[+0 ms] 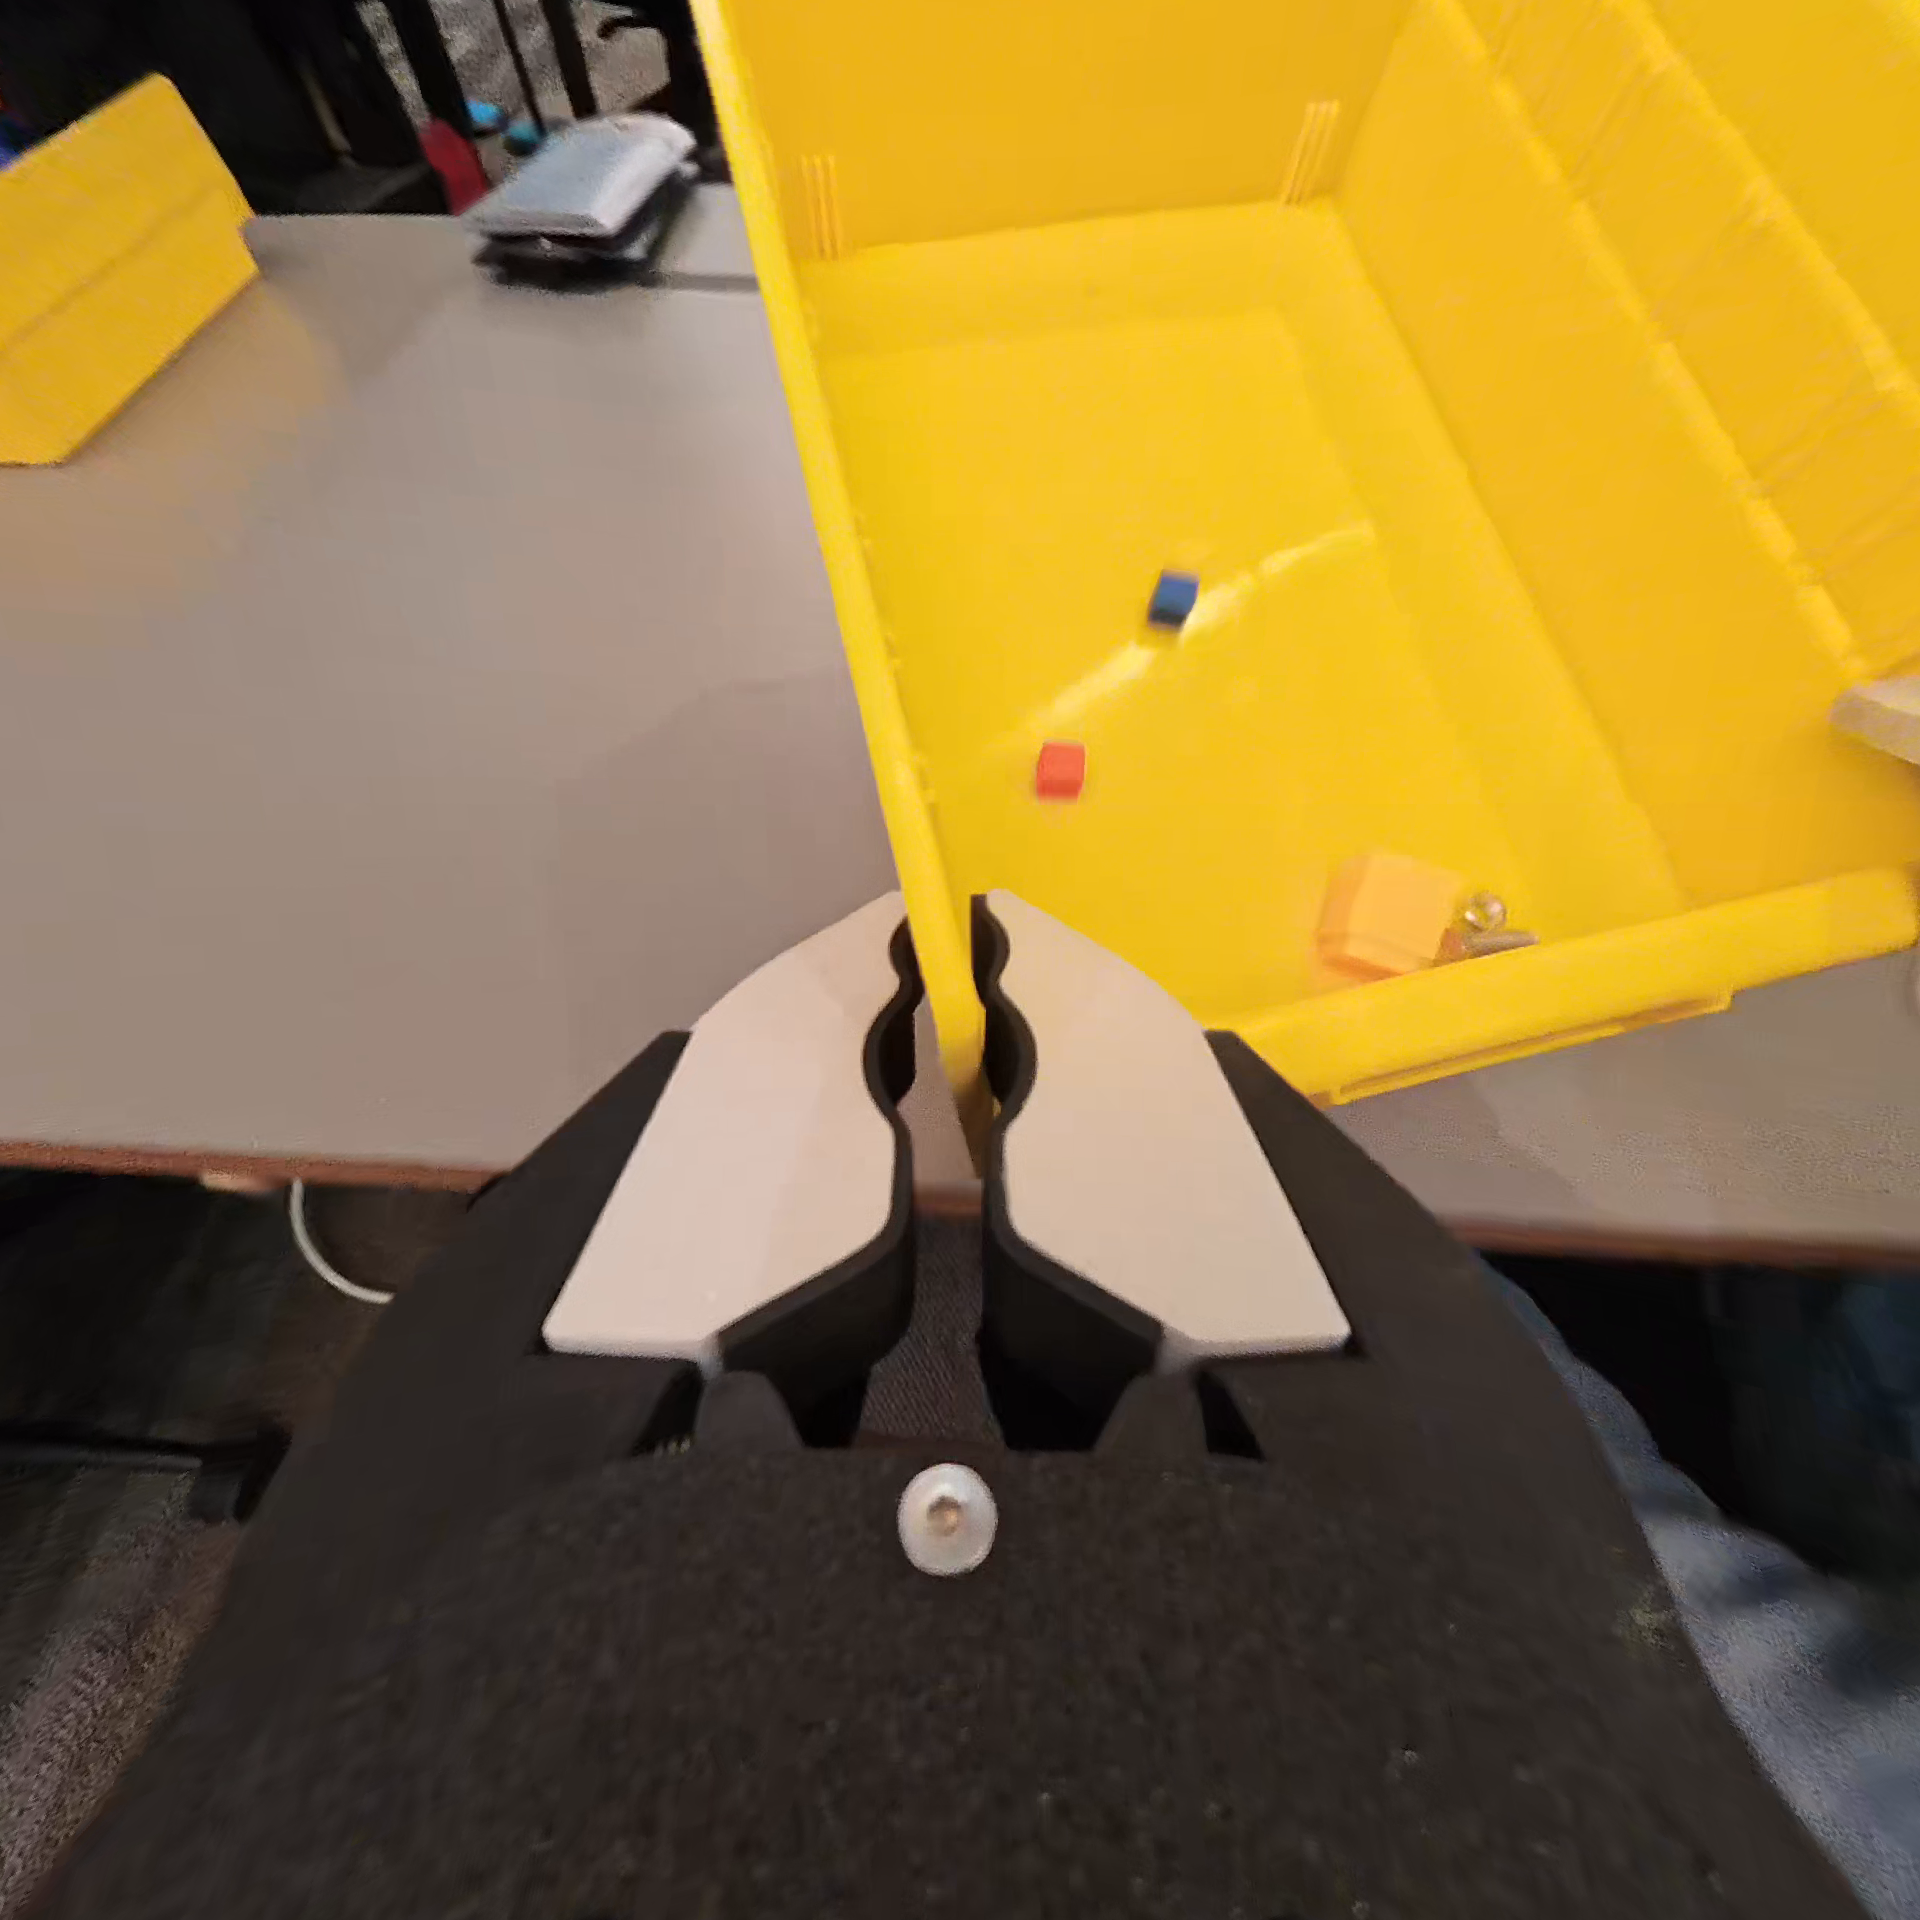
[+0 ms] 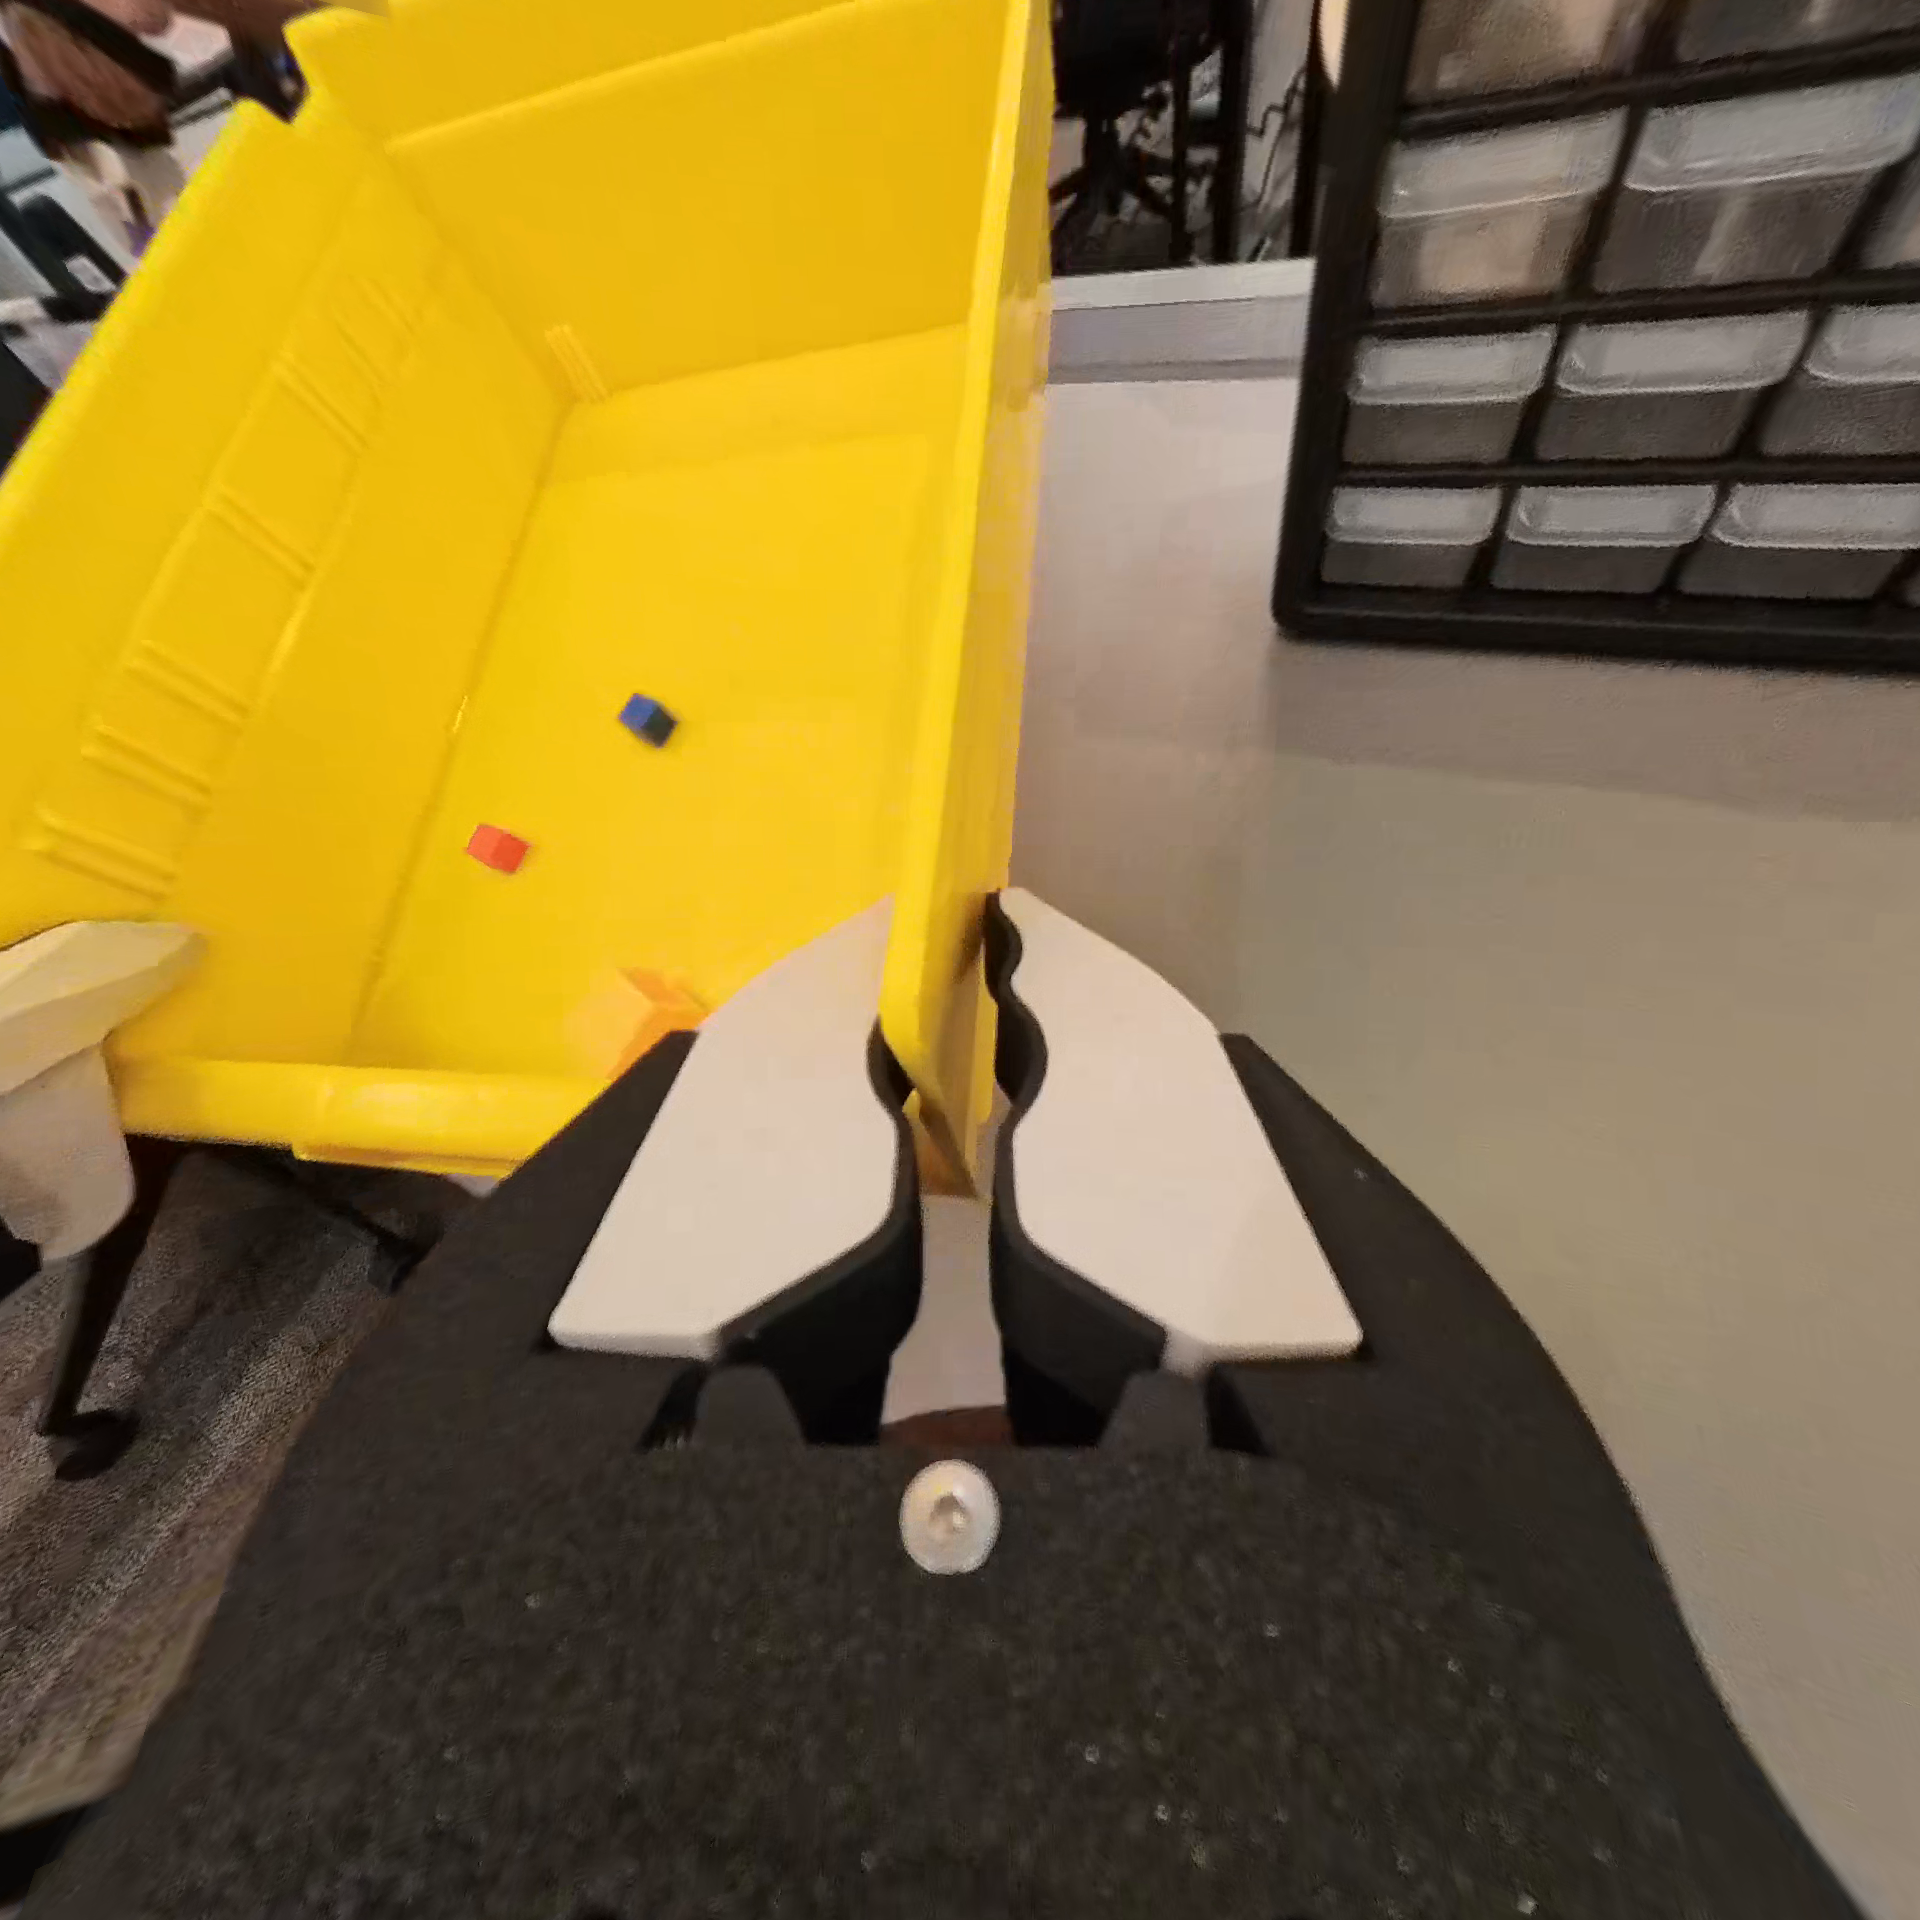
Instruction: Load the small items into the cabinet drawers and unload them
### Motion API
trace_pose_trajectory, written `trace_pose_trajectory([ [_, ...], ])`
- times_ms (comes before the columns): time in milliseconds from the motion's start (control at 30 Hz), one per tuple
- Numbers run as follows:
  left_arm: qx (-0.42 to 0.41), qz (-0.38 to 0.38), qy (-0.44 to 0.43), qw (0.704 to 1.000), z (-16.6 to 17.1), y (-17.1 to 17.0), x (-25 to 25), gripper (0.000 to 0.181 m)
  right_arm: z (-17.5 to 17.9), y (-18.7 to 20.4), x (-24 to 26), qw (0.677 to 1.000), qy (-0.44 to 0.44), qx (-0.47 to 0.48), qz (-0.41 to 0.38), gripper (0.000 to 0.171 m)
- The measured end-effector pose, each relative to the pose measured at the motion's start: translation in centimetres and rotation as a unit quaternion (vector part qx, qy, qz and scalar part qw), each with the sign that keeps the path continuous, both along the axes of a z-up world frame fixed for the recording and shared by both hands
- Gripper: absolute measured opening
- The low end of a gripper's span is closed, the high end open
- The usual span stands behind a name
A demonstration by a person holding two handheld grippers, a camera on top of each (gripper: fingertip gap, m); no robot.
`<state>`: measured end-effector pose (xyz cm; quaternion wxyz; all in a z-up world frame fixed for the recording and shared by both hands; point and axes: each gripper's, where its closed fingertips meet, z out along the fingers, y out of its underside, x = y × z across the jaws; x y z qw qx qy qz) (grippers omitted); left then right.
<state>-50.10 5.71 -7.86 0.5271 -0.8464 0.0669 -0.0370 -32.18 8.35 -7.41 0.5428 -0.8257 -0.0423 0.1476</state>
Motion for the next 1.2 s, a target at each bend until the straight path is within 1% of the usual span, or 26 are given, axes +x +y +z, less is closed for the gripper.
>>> trace_pose_trajectory([
  [100,0.0,0.019,0.017,1.0,0.5,5.8,-2.5,0.006,-0.9,6.0,-2.2,1.0,-0.008,-0.022,-0.011,0.005],
  [233,-0.03,0.024,0.012,0.999,-0.5,13.4,-3.8,0.006,-2.7,12.9,-3.1,0.997,-0.032,-0.051,-0.04,0.004],
  [333,-0.056,0.018,-0.003,0.998,-2.0,18.2,-3.8,0.004,-4.3,16.2,-2.8,0.994,-0.035,-0.078,-0.062,0.004],
  [433,-0.087,0.01,-0.019,0.996,-3.7,21.2,-3.4,0.003,-5.7,17.9,-2.5,0.991,-0.041,-0.106,-0.069,0.005],
  [533,-0.126,0.011,-0.023,0.992,-4.9,22.1,-3.2,0.003,-6.8,18.4,-2.4,0.988,-0.035,-0.141,-0.055,0.006],
  [567,-0.137,0.017,-0.027,0.99,-4.8,22.1,-3.2,0.003,-6.2,18.5,-2.4,0.988,-0.034,-0.139,-0.047,0.007],
  [633,-0.145,0.024,-0.046,0.988,-3.7,21.8,-2.8,0.003,-4.4,18.5,-2.0,0.989,-0.039,-0.14,-0.04,0.007],
  [700,-0.143,0.027,-0.027,0.989,-2.2,21.6,-2.8,0.004,-3.0,19.1,-1.9,0.988,-0.075,-0.135,-0.02,0.006],
  [800,-0.155,0.041,0.018,0.987,-0.3,21.8,-2.9,0.004,-2.7,19.8,-1.7,0.974,-0.143,-0.176,0.005,0.005],
  [867,-0.176,0.036,0.027,0.983,0.3,21.8,-2.8,0.004,-2.2,19.6,-1.5,0.969,-0.15,-0.198,0.005,0.005],
  [1000,-0.235,0.008,0.061,0.97,-0.3,21.5,-2.4,0.004,-2.0,18.9,-1.0,0.95,-0.197,-0.241,0.017,0.006],
  [1067,-0.264,-0.001,0.069,0.962,-1.2,21.6,-2.4,0.005,-1.6,19.3,-0.9,0.946,-0.215,-0.242,0.015,0.005],
  [1133,-0.26,0.001,0.076,0.962,-0.8,21.4,-2.2,0.005,-0.9,19.0,-0.7,0.944,-0.219,-0.246,0.013,0.005],
  [1200,-0.245,0.0,0.072,0.967,-0.2,21.4,-2.1,0.004,-0.9,19.3,-0.6,0.95,-0.207,-0.232,0.01,0.005],
])
